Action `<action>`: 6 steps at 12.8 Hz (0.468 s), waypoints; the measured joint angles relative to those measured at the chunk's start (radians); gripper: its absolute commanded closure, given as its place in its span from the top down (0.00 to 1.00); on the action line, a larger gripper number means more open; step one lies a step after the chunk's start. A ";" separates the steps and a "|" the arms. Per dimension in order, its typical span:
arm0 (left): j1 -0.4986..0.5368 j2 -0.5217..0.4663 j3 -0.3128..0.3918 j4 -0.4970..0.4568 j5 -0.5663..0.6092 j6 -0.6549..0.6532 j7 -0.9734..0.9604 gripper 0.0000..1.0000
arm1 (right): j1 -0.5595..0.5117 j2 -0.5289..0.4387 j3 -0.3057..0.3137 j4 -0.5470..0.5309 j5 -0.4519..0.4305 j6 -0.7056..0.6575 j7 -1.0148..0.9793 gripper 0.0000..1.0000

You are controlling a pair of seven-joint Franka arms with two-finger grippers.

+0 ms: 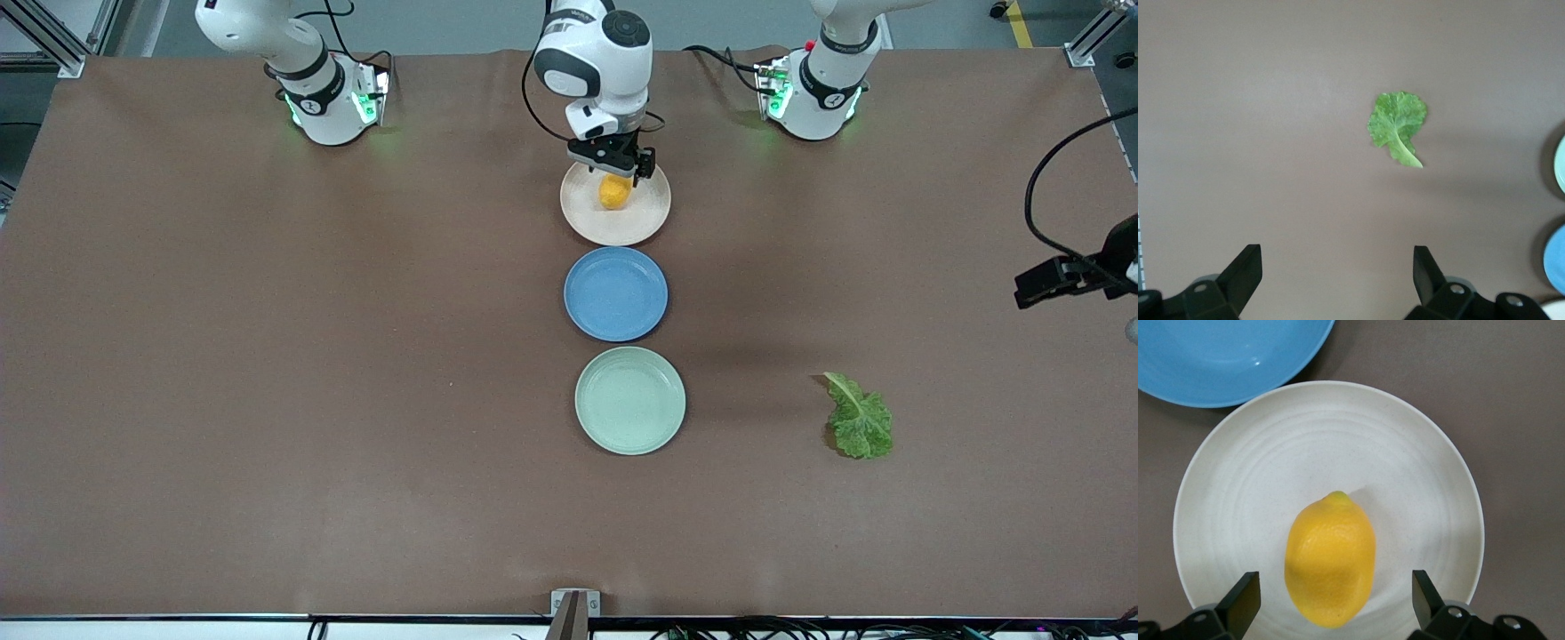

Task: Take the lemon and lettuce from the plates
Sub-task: 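Lower the right gripper and grasp the yellow lemon on the cream plate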

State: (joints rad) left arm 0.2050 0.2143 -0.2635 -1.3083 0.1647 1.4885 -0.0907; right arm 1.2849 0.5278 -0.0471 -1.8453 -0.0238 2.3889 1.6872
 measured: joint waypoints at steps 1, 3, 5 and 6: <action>-0.002 -0.019 -0.012 0.000 -0.007 -0.023 0.011 1.00 | 0.000 0.012 -0.002 0.007 0.000 0.000 0.010 1.00; -0.006 -0.049 -0.037 -0.001 -0.028 -0.076 0.012 1.00 | 0.000 0.041 -0.005 0.025 0.000 0.002 0.032 0.97; -0.006 -0.069 -0.042 -0.005 -0.093 -0.120 0.012 1.00 | 0.000 0.070 -0.010 0.039 0.000 0.027 0.058 0.90; -0.006 -0.079 -0.040 -0.012 -0.109 -0.129 0.012 1.00 | 0.000 0.083 -0.010 0.044 0.000 0.043 0.073 0.85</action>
State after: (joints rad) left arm 0.1990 0.1357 -0.3032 -1.3207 0.0552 1.3595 -0.0790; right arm 1.2849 0.6106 -0.0575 -1.8012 -0.0241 2.4319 1.7604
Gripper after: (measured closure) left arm 0.000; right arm 0.031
